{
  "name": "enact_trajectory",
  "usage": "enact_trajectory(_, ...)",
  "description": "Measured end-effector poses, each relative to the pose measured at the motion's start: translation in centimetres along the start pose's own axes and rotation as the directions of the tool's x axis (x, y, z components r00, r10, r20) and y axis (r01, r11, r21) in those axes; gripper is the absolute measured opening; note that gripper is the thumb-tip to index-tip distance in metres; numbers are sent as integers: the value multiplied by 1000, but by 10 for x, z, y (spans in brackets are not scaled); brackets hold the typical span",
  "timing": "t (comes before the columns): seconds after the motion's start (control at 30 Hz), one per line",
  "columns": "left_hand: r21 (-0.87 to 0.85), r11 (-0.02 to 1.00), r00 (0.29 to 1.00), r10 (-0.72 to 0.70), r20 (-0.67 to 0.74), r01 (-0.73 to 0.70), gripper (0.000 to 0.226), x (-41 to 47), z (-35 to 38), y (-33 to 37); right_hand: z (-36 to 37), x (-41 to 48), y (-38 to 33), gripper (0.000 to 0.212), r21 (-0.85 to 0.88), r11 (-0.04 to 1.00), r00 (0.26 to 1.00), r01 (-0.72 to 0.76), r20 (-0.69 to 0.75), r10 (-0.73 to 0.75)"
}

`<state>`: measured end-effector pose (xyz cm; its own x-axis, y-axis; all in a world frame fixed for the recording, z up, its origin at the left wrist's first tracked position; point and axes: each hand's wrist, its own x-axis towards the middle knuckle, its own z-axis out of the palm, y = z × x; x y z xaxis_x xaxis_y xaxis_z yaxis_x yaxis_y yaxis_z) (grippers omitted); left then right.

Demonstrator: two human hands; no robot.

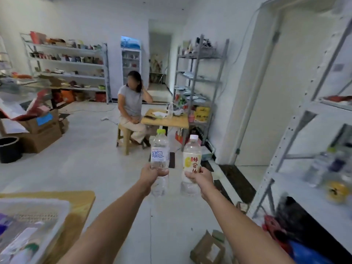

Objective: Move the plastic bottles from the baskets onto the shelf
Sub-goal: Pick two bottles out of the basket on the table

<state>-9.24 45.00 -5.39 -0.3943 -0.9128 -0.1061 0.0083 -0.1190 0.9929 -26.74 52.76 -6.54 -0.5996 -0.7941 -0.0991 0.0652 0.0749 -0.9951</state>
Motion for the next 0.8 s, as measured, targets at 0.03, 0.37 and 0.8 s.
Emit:
enact_trajectory(0.03, 3, 1000, 999, 6, 38, -7, 40, 1, 26, 1, -26, -2, -4, 28, 0, 1000, 999, 4, -42, -4)
enact_trajectory(0.37, 17, 996, 893, 68, 445, -84, 33, -34, 261, 10, -254, -59, -28, 35, -4, 998, 905, 64, -420, -59)
enact_trajectory(0.8, 89, 992, 656, -10, 755, -88, 44, -119, 440, -14, -408, -179, -15, 35, 52, 990, 625, 127, -780, -39)
